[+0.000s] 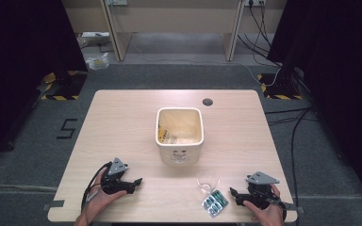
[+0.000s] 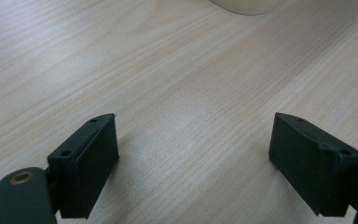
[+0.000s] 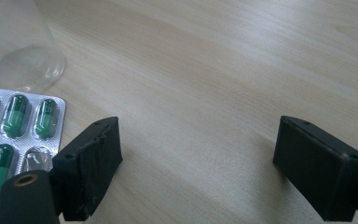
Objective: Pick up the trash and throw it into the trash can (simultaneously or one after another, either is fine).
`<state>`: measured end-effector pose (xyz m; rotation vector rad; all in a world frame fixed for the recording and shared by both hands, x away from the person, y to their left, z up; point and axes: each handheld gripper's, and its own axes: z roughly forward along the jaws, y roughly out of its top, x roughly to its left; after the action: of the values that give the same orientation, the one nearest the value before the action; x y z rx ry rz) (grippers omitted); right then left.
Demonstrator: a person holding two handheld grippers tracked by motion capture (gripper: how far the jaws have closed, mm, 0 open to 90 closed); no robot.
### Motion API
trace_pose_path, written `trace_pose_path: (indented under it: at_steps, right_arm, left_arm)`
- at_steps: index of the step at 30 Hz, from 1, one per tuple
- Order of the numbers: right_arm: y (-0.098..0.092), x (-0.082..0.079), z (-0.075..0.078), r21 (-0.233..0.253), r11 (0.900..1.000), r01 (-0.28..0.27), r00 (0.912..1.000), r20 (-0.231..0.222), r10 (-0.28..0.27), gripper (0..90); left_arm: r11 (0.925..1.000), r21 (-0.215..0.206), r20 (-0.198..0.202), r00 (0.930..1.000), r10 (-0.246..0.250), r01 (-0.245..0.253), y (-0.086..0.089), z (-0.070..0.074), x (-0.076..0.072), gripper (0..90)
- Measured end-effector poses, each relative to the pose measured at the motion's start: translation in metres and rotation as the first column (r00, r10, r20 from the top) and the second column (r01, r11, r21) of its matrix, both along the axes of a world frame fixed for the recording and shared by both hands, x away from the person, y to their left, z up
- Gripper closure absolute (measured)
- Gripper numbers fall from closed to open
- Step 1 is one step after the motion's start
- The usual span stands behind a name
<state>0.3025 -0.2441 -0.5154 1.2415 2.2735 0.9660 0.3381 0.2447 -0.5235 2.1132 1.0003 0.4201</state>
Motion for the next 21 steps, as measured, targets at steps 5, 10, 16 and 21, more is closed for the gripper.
trace_pose_path:
  at_steps: [5,10,16,21]
  right_arm:
    - [0.001,-0.001,0.003,0.005,1.0,0.002,1.0,0.008,-0.002,15.1]
    - [0.003,-0.002,0.013,0.013,1.0,0.007,0.9991,0.041,-0.008,15.2]
    - [0.004,-0.002,0.021,0.021,1.0,0.007,0.998,0.062,-0.008,15.5]
    - [0.005,-0.003,0.032,0.03,0.999,0.012,0.9964,0.084,-0.014,16.0]
  left_arm:
    - [1.0,0.001,0.0,1.0,-0.001,0.001,0.0,0.0,0.0,14.6]
    - [1.0,0.0,0.0,1.0,0.0,0.0,0.0,0.0,0.0,14.6]
    - [1.0,0.001,-0.001,1.0,-0.001,0.001,0.0,0.0,0.0,14.6]
    - [1.0,0.0,0.0,1.0,0.0,0.0,0.0,0.0,0.0,14.6]
